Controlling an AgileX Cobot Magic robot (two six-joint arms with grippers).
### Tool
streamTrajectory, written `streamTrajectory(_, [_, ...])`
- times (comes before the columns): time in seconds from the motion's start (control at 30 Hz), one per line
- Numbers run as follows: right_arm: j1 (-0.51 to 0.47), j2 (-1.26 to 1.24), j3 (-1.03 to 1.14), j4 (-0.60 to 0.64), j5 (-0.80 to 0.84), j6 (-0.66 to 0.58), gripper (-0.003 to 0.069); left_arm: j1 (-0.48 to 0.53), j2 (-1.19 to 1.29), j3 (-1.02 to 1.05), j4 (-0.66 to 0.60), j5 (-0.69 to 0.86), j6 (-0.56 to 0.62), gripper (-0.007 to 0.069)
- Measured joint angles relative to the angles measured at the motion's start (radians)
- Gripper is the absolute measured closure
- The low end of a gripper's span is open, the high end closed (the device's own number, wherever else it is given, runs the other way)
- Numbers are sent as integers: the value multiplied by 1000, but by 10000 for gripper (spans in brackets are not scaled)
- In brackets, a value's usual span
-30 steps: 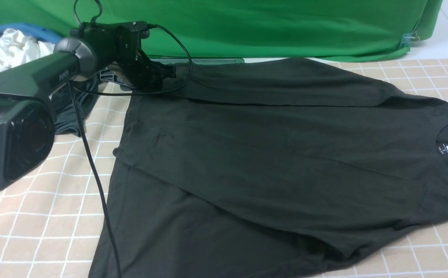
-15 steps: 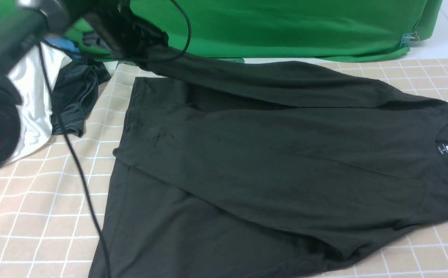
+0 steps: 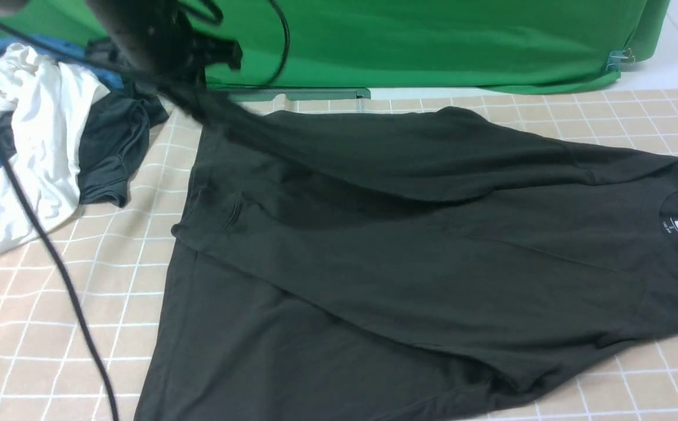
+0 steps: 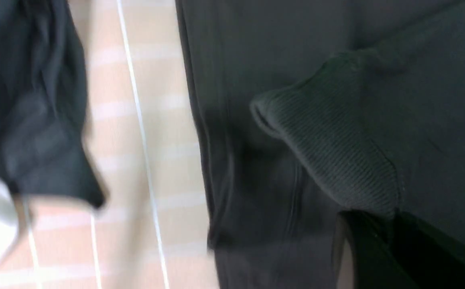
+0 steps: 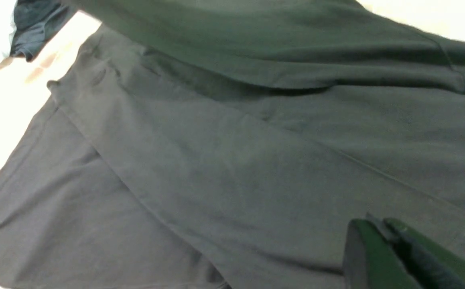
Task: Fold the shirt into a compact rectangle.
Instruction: 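Fold the left side of the dark shirt inward over its body with the left gripper, then grasp the near edge of the shirt at its hem and shoulder corners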
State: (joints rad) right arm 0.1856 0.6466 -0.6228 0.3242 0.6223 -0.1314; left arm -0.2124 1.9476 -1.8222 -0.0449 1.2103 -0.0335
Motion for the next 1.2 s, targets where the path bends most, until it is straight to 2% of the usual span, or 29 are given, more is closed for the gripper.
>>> streamTrajectory(0.13, [0,0,0,0,5,0,586,-30,-78,218,35,-44,-64,586])
streamTrajectory(0.3, [0,0,0,0,5,-1,577,-48,-139,392,45,-133,-115,586])
streamTrajectory(0.57, [0,0,0,0,5,-1,567,-47,-145,530,35,-227,-121,582])
streamTrajectory(0.67, [0,0,0,0,9,-1,567,-47,-145,555,45,-254,-121,525])
streamTrajectory(0.77, [0,12,-9,0,43,-1,568,-47,-147,557,85,-253,-118,421])
streamTrajectory(0.83, [0,61,-55,-9,118,4,568,-47,-150,557,100,-214,-118,302])
streamTrajectory(0.9, [0,119,-116,-23,193,6,568,-47,-150,559,103,-153,-115,235])
streamTrajectory(1.03, [0,243,-240,-48,333,7,568,-53,-187,644,94,-88,-115,208])
streamTrajectory(1.13, [0,303,-286,-51,371,-1,568,-72,-254,768,57,-125,-117,221])
streamTrajectory(1.2, [0,330,-294,-54,378,-2,568,-94,-329,910,-19,-186,-117,253])
